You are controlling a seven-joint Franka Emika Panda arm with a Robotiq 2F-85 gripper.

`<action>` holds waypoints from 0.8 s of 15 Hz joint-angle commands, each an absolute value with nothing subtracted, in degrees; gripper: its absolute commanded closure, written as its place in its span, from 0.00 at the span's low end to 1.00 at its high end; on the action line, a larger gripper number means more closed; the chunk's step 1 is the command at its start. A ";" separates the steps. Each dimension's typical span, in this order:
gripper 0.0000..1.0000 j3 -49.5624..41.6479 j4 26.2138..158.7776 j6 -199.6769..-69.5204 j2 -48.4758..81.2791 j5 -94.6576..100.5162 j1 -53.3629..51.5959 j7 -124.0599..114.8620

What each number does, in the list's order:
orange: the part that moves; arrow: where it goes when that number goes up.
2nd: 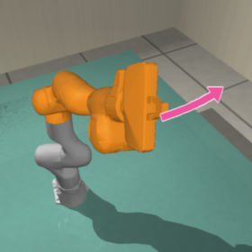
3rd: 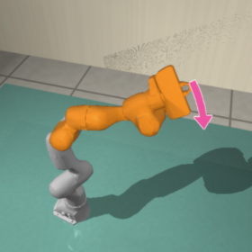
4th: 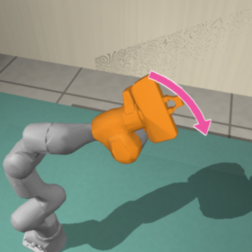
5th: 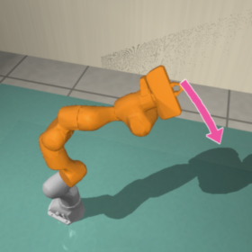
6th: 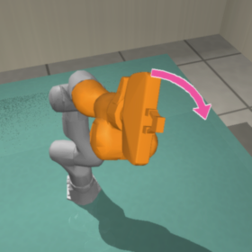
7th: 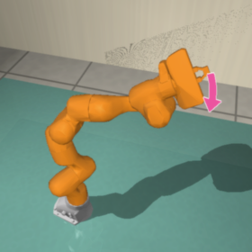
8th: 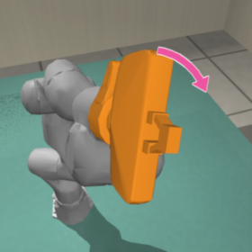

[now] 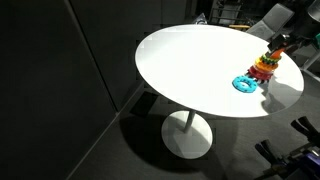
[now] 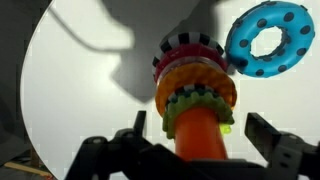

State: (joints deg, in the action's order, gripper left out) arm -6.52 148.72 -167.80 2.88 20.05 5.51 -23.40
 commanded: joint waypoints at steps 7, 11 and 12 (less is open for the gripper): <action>0.00 -7.65 147.85 -171.89 5.33 24.57 5.20 -27.04; 0.00 -7.97 147.88 -172.88 5.72 25.13 5.17 -27.53; 0.00 -8.01 147.89 -172.89 5.74 25.07 5.17 -27.57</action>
State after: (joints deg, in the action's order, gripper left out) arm -7.16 148.61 -171.95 5.03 23.18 5.49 -25.60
